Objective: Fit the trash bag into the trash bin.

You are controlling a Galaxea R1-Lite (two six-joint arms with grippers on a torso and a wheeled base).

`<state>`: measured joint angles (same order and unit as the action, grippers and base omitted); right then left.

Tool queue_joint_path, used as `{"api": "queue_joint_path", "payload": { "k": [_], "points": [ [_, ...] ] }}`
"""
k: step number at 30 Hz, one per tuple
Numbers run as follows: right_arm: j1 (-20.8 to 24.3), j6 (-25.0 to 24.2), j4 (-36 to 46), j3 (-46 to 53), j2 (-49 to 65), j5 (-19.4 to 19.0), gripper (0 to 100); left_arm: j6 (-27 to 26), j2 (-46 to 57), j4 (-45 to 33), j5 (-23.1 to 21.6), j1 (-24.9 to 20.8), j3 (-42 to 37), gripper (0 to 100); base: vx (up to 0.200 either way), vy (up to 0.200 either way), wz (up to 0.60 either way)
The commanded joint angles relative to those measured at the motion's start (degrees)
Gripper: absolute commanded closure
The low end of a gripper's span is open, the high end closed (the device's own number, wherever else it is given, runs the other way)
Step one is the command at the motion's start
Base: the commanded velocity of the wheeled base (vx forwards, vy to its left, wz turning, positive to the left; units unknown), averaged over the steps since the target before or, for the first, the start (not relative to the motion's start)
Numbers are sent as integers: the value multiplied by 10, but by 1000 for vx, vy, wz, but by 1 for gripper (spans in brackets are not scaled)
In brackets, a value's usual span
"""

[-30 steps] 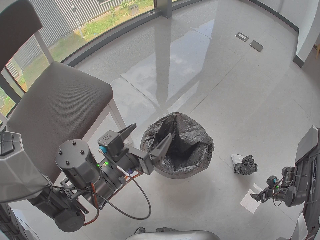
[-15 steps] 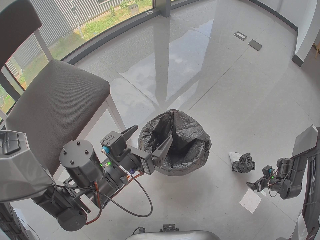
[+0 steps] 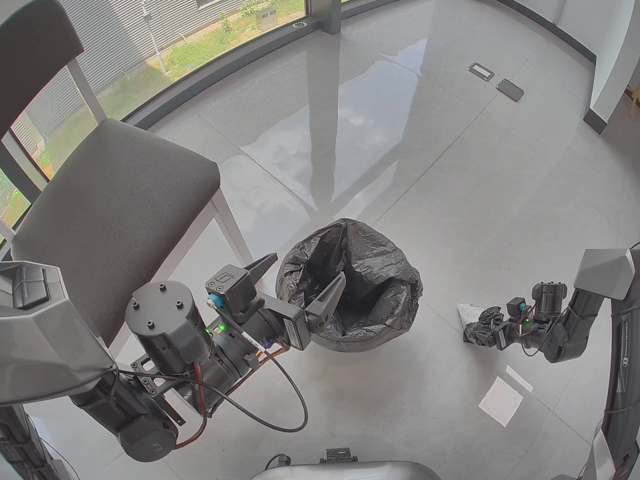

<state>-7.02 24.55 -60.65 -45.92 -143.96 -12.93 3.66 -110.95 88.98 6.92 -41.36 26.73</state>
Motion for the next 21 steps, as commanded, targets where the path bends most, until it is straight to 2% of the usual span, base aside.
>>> {"api": "queue_joint_path", "payload": {
  "k": [1, 11, 18, 19, 21],
  "points": [
    [7, 0, 24, -38, -4, 1, 0, 0, -7, 9, 1, 0, 1, 0, 0, 0, 0],
    [7, 0, 93, -77, -8, 5, 0, 0, -6, 9, 0, -2, 1, 0, 0, 0, 0],
    [8, 3, 106, -80, -7, 5, 0, 1, -6, 9, 1, 0, 1, 0, 0, 0, 0],
    [8, 3, 107, -80, -7, 5, 100, 1, -6, 9, 1, 0, 1, 0, 0, 0, 0],
    [8, 4, 111, -81, -7, 5, 100, 1, -4, 9, 1, 0, 2, 0, 0, 0, 0]
  ]
}}
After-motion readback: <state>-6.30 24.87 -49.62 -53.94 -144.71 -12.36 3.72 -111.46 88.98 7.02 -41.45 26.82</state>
